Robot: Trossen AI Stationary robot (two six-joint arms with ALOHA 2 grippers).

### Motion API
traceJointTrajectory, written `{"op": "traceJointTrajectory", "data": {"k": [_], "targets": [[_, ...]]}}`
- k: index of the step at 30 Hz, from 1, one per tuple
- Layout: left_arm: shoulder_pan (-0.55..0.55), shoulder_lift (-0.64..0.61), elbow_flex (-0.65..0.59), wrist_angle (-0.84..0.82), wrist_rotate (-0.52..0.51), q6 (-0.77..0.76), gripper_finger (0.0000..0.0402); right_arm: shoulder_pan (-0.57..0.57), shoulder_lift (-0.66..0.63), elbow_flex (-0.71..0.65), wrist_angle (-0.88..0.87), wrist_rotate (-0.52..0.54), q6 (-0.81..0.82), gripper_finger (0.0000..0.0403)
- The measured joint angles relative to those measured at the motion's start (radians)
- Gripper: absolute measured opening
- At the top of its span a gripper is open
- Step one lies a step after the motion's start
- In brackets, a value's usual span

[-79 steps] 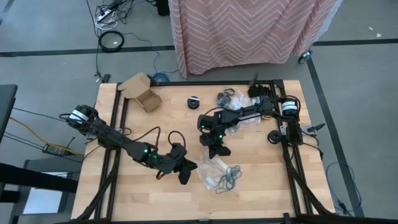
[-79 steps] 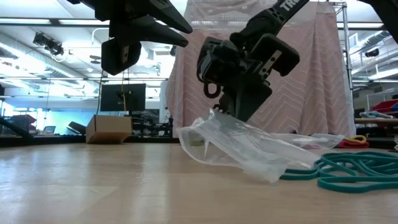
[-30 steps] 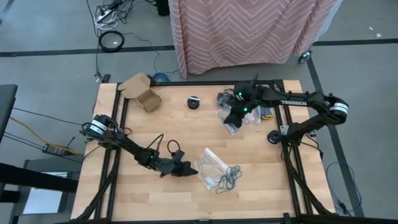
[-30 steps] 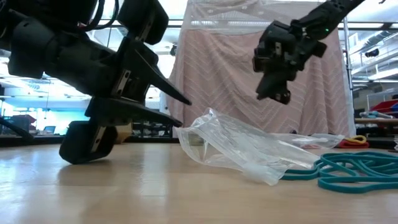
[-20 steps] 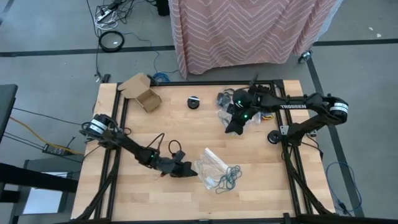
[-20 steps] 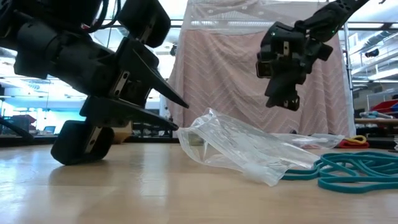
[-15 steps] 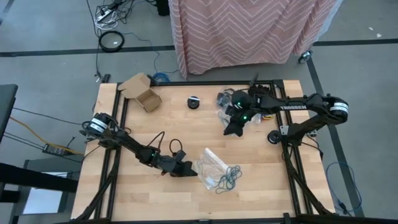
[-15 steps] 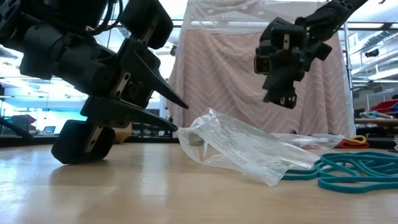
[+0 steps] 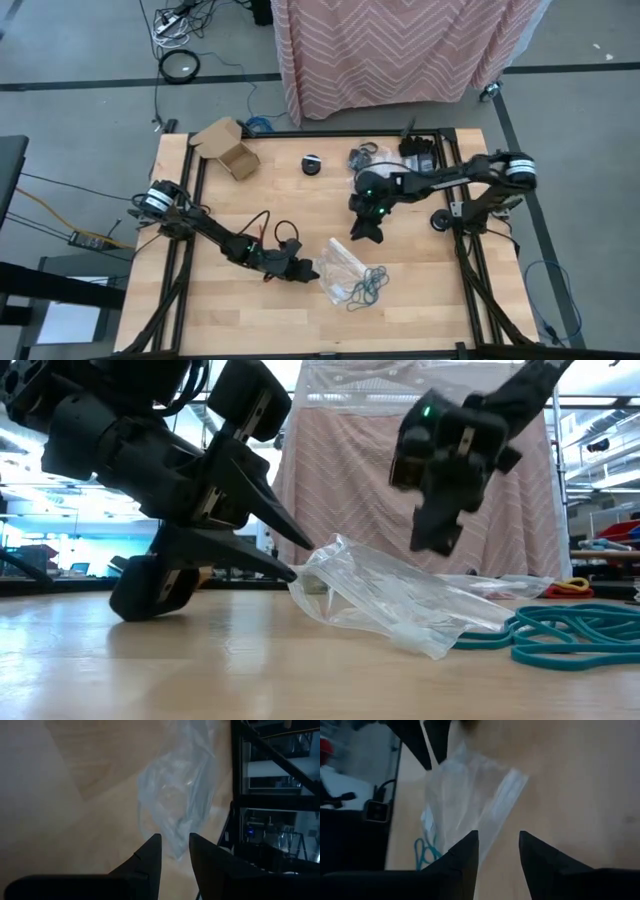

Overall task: Sort rubber bands
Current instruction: Open the transparent zip bag

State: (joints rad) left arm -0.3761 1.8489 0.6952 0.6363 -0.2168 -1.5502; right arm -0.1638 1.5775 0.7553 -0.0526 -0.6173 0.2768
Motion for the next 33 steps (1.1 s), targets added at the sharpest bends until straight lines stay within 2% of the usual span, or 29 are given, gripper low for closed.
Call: {"op": "traceJointTrajectory", "data": {"k": [8,11,14,18,25,33], "targets": [[0.002,0.001,0.000,0.007,-0.022,0.033,0.0106,-0.019,0.223,0.000,0.252,-0.311,0.217,0.0151],[0.002,0.001,0.000,0.009,-0.036,0.039,0.0106,-0.010,0.264,0.000,0.336,-0.363,0.300,0.0158],[0.004,0.001,0.000,0.012,-0.048,0.049,0.0106,0.010,0.281,0.004,0.385,-0.360,0.333,0.0161],[0.017,0.003,-0.001,0.041,-0.049,0.061,0.0106,0.040,0.285,0.002,0.449,-0.306,0.370,0.0160],[0.086,0.009,0.038,0.067,-0.077,0.199,0.0105,0.074,0.288,0.011,0.547,-0.240,0.446,0.0153],[0.180,0.008,0.106,0.071,0.070,0.323,0.0105,0.067,0.287,0.052,0.549,-0.253,0.465,0.0153]]}}
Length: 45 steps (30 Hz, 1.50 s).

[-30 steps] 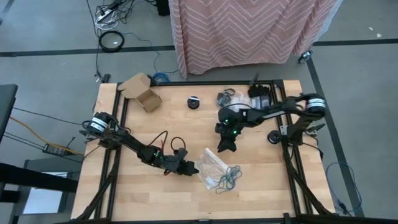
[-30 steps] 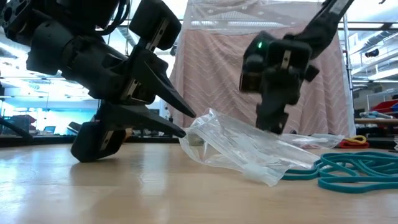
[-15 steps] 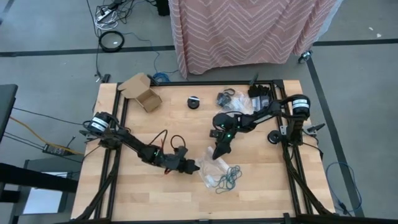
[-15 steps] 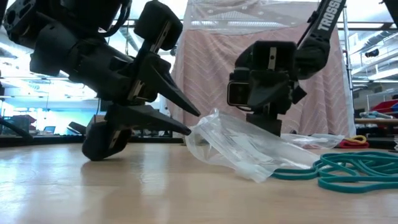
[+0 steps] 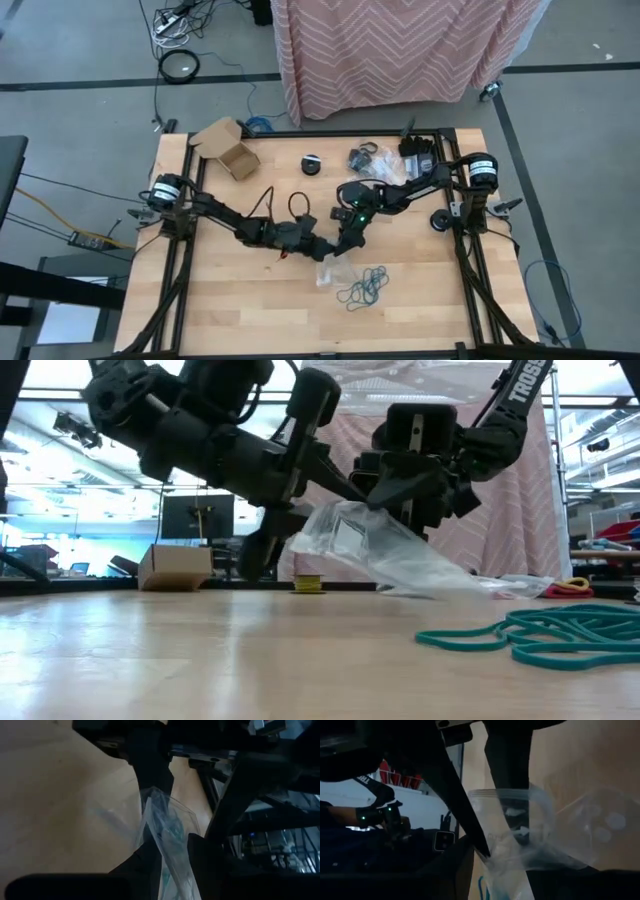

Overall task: Sort rubber bands
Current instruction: Open the transparent zip bag

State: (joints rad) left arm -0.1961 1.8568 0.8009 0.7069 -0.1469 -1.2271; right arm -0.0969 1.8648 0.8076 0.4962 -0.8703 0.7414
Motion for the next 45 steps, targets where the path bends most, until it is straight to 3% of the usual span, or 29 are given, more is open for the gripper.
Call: {"op": "traceJointTrajectory", "data": {"k": [3,7,12,18,22,26,29,33,37,45], "targets": [[0.019,0.000,0.005,0.008,0.049,0.032,0.0105,-0.003,-0.001,0.005,-0.003,-0.008,0.007,0.0131],[0.034,0.000,0.005,0.068,0.100,0.038,0.0105,0.002,-0.033,0.005,-0.003,-0.027,-0.010,0.0027],[0.037,-0.044,0.006,0.068,0.122,0.071,0.0096,-0.003,-0.105,0.005,-0.009,-0.010,-0.023,0.0005],[0.038,-0.204,0.019,-0.199,0.097,0.202,0.0011,-0.021,-0.196,0.009,-0.094,0.070,-0.055,0.0015],[0.054,-0.314,0.049,-0.500,0.115,0.301,0.0004,-0.036,-0.232,0.012,-0.159,0.077,-0.096,0.0030],[0.074,-0.371,0.171,-0.874,0.120,0.438,0.0002,-0.070,-0.254,0.010,-0.134,0.024,-0.097,0.0049],[0.077,-0.367,0.275,-1.061,0.123,0.554,0.0002,-0.096,-0.285,0.010,-0.100,-0.024,-0.118,0.0067],[0.078,-0.347,0.396,-1.166,0.104,0.691,0.0001,-0.106,-0.352,0.010,-0.107,-0.010,-0.278,0.0102],[0.078,-0.320,0.479,-1.202,0.075,0.795,0.0001,-0.095,-0.417,0.010,-0.181,0.132,-0.395,0.0138],[0.085,-0.206,0.582,-1.221,0.089,0.863,0.0001,-0.093,-0.440,0.010,-0.191,0.171,-0.405,0.0166]]}}
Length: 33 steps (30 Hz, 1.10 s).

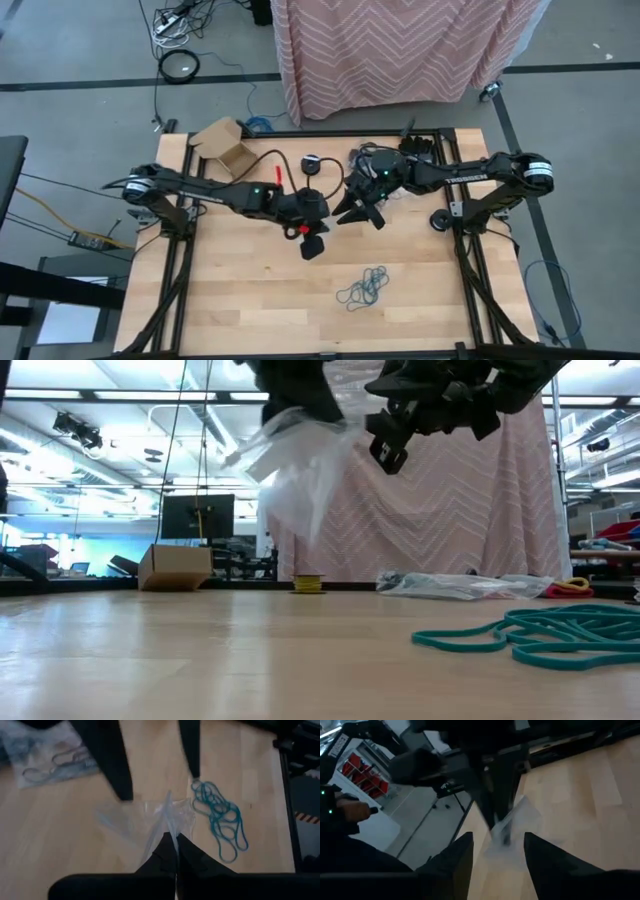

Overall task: Sort rubber bands
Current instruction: Open the transparent zip bag

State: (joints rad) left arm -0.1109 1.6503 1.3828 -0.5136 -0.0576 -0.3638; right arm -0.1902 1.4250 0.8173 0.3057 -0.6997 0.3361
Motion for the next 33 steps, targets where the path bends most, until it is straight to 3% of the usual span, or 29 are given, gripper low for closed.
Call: {"op": "traceJointTrajectory", "data": {"k": [8,14,21,33], "targets": [[0.019,0.043,0.086,-0.005,-0.022,0.059,0.0000,0.026,0.010,-0.001,-0.042,0.001,0.011,0.0128],[0.024,0.041,0.099,-0.019,0.015,0.068,0.0001,0.036,-0.007,0.002,-0.056,0.059,0.041,0.0017],[0.036,0.018,0.100,-0.025,0.023,0.072,0.0041,0.036,-0.011,0.018,-0.071,0.054,0.062,0.0001],[0.062,-0.101,0.100,-0.150,0.018,-0.051,0.0175,0.003,-0.013,0.020,0.033,0.053,0.118,0.0001]]}}
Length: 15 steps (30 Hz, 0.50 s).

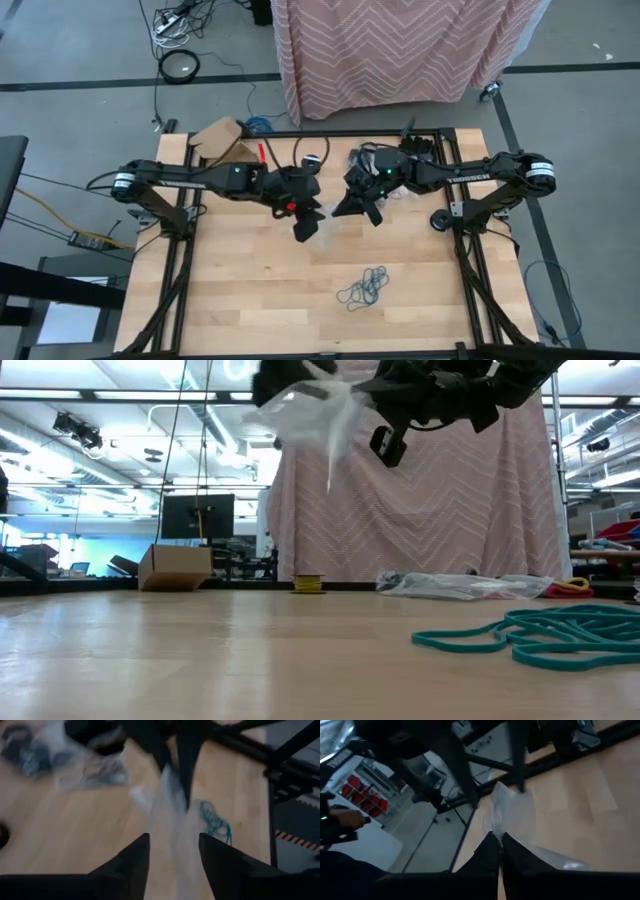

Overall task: Sort rubber bands
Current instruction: Open the transparent zip bag

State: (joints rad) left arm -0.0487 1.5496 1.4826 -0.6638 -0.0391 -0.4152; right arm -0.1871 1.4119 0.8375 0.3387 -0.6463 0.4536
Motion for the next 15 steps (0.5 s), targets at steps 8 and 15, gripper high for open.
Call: {"op": "traceJointTrajectory", "data": {"k": [8,15], "targets": [[0.005,-0.118,-0.002,-0.165,-0.105,-0.079,0.0206,-0.042,-0.066,-0.001,0.011,0.023,0.002,0.0000],[0.004,-0.214,-0.002,-0.207,-0.242,-0.139,0.0207,-0.102,-0.175,-0.001,0.037,0.073,-0.003,0.0000]]}}
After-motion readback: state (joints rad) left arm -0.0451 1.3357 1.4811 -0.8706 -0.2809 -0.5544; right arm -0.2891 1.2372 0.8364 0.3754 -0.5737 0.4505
